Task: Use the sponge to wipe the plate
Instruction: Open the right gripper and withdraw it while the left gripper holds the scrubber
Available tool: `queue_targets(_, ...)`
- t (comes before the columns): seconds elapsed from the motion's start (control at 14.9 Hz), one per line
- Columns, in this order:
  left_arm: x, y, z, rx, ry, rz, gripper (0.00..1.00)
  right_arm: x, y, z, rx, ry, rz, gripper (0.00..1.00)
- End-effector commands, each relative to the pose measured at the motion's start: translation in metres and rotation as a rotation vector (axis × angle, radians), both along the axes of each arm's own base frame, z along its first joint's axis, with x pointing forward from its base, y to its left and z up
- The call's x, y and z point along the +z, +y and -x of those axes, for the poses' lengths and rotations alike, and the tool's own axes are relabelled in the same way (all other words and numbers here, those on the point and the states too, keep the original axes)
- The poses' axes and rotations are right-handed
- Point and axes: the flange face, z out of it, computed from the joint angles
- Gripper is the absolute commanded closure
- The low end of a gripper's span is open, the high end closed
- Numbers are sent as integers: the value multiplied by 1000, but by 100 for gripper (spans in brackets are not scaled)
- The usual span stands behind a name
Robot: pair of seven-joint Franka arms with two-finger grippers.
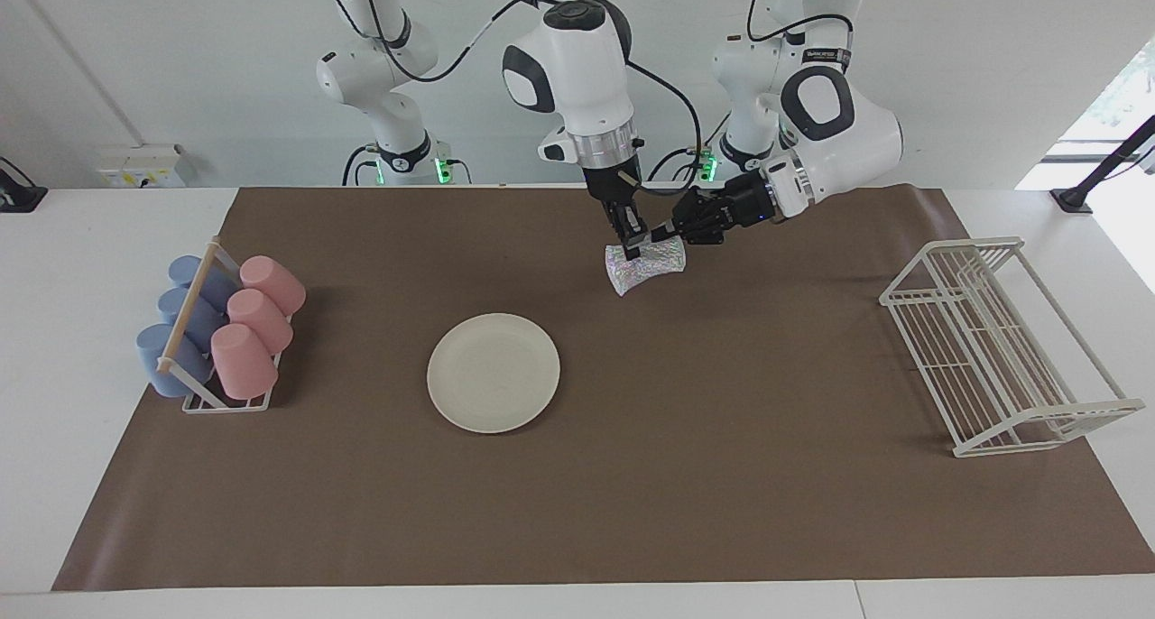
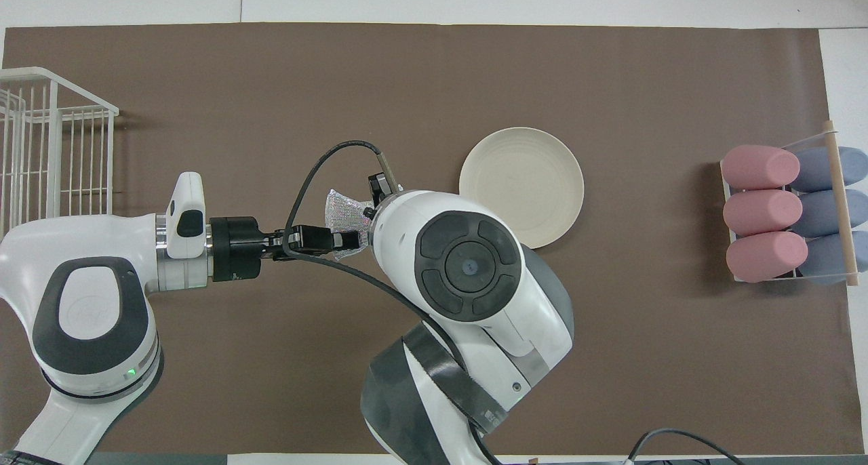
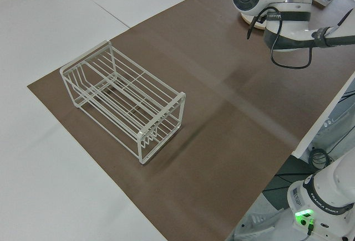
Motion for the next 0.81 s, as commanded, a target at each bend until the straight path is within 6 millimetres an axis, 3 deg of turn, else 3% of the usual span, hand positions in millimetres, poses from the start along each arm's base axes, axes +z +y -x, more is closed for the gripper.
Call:
queue_targets(0.0,-1,5,0,21,9,9,100,-3,-25,-20,70,-32,45,0)
queue_targets(0.2,-1,5,0,24,9,8,100,9,-81,-50,169,-71,98,0)
queue_targets(0.47,-3,8,-2,26,9,-19,100,23,-181,-80,462,-66,219,0)
queue_targets(0.74,16,12,-10,-8,43,-236,100,47,-271,-80,745,-11,290,0)
